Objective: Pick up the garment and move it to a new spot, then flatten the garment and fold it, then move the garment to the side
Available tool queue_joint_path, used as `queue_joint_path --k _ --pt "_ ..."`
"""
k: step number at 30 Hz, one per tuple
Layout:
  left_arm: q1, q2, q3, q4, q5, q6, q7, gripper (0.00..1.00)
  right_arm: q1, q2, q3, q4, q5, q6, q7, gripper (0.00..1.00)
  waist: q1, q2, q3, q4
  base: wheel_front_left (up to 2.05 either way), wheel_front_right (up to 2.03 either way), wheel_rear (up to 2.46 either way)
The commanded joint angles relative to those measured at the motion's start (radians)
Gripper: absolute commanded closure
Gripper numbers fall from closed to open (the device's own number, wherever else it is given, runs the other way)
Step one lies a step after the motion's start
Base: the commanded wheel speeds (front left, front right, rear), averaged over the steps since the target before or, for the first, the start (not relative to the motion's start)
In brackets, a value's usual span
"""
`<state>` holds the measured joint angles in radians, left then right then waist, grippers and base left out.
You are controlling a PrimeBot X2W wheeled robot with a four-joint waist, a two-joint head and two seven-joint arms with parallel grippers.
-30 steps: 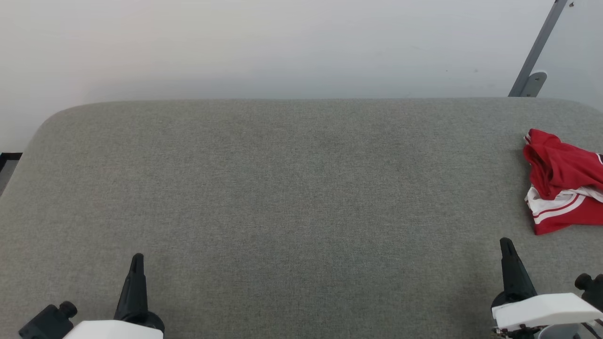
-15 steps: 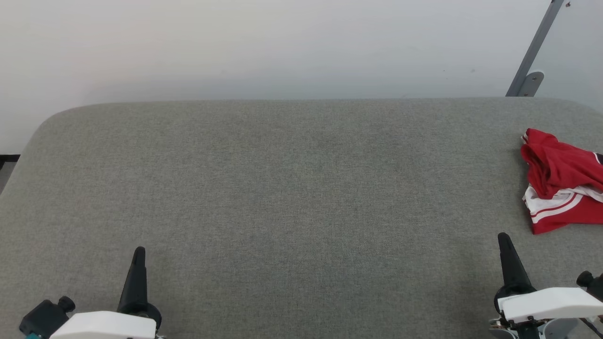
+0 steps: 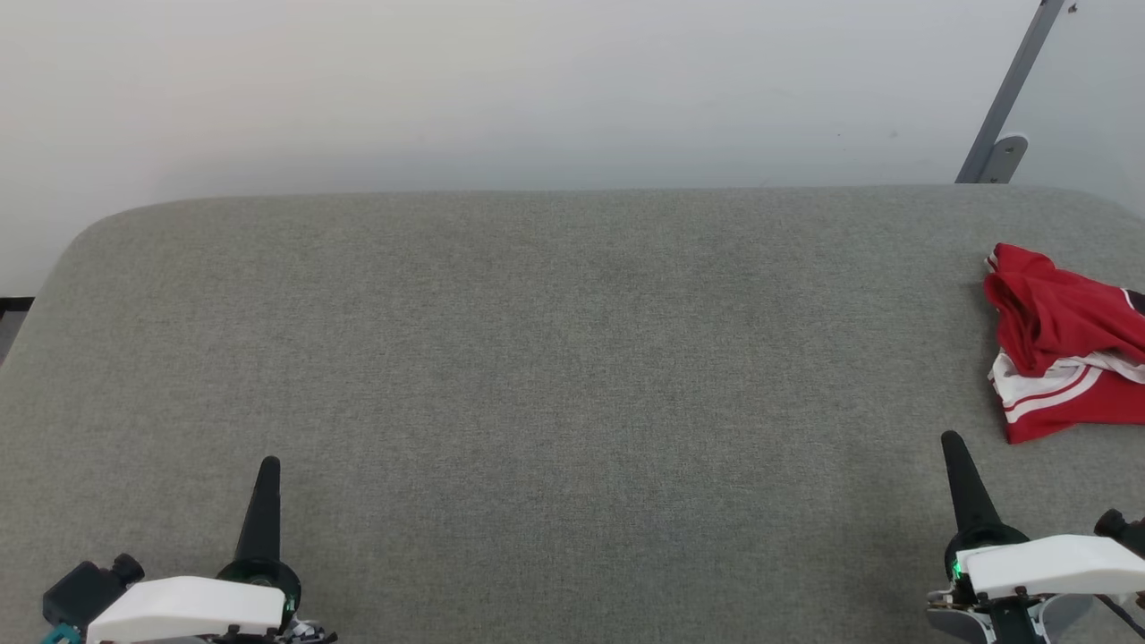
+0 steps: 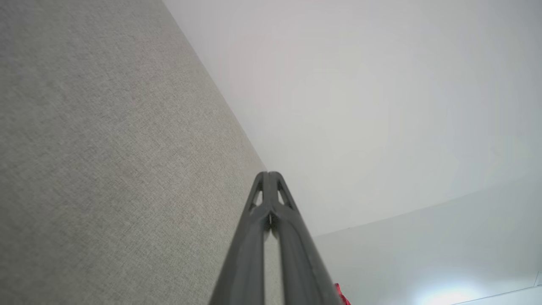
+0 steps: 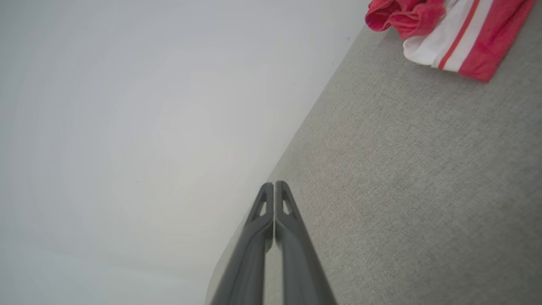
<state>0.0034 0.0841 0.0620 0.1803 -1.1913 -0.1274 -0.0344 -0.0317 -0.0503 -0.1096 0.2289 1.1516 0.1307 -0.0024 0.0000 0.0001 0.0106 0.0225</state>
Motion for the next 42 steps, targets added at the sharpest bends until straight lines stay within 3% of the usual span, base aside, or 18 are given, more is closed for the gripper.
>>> queue_joint_path --k 1,42 --pt "-0.026 0.001 0.005 -0.004 -0.026 -0.003 0.005 1.00 -0.024 -0.002 -0.004 -0.006 0.025 0.000 0.008 1.00 0.0000 -0.0001 0.000 0.000 0.00 0.00 0.00" --pt "-0.095 -0.013 0.025 0.049 -0.344 -0.005 0.103 1.00 -0.067 0.000 -0.005 0.012 0.358 0.000 0.092 1.00 0.0000 -0.0001 -0.005 -0.016 0.00 0.00 0.00"
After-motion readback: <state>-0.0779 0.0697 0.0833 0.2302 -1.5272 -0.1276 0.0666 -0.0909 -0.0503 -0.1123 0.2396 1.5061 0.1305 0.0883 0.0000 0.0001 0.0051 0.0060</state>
